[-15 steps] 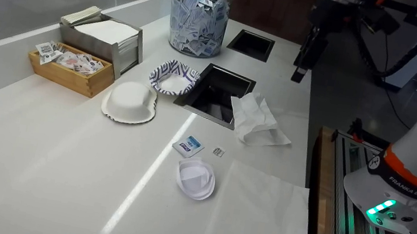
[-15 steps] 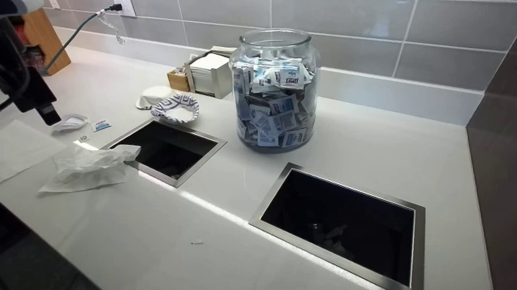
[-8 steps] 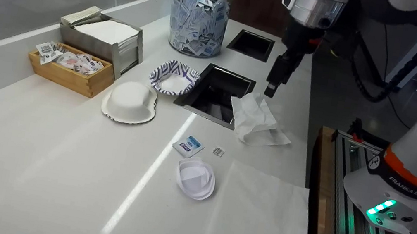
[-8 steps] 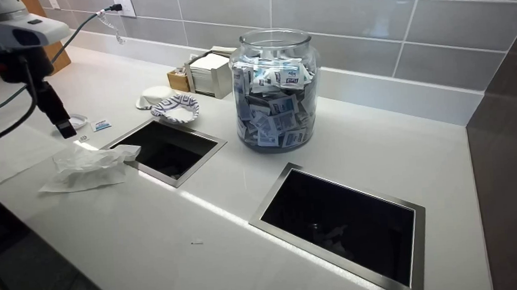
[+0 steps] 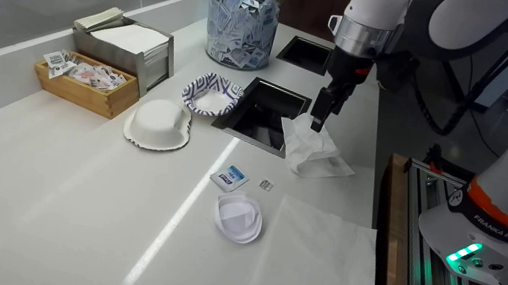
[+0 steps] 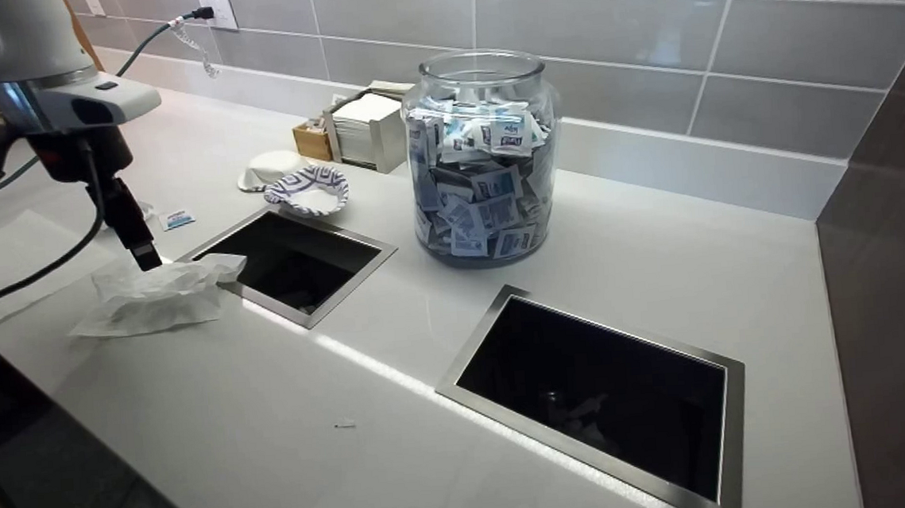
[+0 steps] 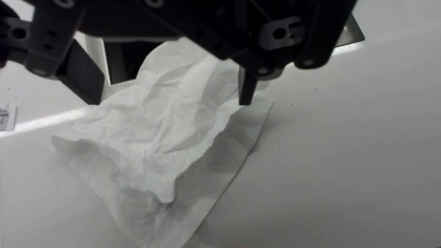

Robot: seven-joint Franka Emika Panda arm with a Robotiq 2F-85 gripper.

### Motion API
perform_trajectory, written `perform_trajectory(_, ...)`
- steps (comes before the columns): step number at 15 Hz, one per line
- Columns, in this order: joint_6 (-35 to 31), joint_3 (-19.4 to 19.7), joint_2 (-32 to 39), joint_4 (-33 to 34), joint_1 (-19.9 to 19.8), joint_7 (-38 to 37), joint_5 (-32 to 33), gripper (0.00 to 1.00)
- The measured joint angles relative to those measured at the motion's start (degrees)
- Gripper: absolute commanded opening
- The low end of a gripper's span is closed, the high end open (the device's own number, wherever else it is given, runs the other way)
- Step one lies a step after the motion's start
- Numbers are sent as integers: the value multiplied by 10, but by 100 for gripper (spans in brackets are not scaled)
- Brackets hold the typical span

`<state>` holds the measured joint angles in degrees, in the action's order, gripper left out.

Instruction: Pick up the paper towel and place it in the first open slot

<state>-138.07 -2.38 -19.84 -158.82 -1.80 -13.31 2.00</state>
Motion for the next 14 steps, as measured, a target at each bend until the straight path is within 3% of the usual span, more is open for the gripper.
perform_trajectory(6,-3,-10,51,1,1,60,83,100)
perform_trajectory(10,-39,-16,71,4,7,88,121,100)
perform_trajectory(14,-96,-14,90,5,20,137,95,100)
